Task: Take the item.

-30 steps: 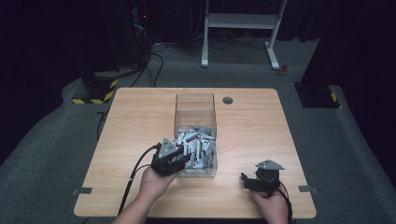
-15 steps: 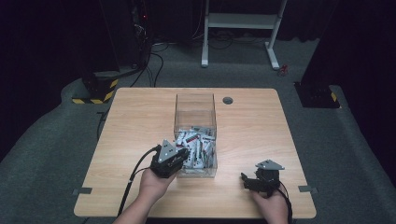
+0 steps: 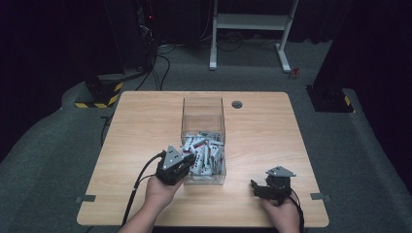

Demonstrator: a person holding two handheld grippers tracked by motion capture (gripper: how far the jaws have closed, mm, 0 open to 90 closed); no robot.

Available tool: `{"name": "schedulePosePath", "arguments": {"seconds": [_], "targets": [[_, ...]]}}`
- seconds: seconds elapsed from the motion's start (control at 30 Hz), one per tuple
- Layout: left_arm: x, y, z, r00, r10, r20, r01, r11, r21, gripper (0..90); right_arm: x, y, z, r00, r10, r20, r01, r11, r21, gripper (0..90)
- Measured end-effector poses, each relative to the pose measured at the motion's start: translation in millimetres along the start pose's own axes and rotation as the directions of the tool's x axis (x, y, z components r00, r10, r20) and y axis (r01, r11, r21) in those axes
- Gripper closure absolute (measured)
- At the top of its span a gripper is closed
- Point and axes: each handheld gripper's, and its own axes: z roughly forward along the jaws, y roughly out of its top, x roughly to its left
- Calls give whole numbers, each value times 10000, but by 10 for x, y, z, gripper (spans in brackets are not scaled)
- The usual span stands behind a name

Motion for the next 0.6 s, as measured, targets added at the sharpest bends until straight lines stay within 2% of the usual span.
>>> {"name": "schedulePosePath", "arguments": {"seconds": [0.1, 0.23, 0.27, 0.3, 0.33, 0.5, 0.6], "targets": [[-3, -16, 9, 9995, -78, 307, 79, 10000, -17, 811, 0, 0, 0, 10000, -3, -2, 3, 10000, 0, 116], [-25, -42, 33, 9994, -123, 324, 120, 9999, 112, 761, 0, 0, 0, 10000, -4, -9, 4, 10000, 2, 116], [-32, -51, 37, 9995, -107, 311, 103, 9999, 126, 814, 0, 0, 0, 10000, -5, -7, 5, 10000, 1, 116], [-34, -55, 37, 9996, -84, 257, 81, 9999, 123, 814, 0, 0, 0, 10000, -5, -7, 5, 10000, 1, 116], [-32, -57, 36, 9996, -94, 249, 91, 9999, 101, 872, 1, -1, -1, 10000, -9, -14, 9, 10000, 1, 117], [-36, -49, 10, 9998, -60, 197, 62, 9999, -82, 894, 0, -1, -1, 10000, -24, -14, 24, 10000, -4, 117], [-19, -39, -19, 9996, -196, 186, 201, 9994, -279, 897, 1, -1, -1, 10000, -28, -18, 28, 10000, -4, 117]]}}
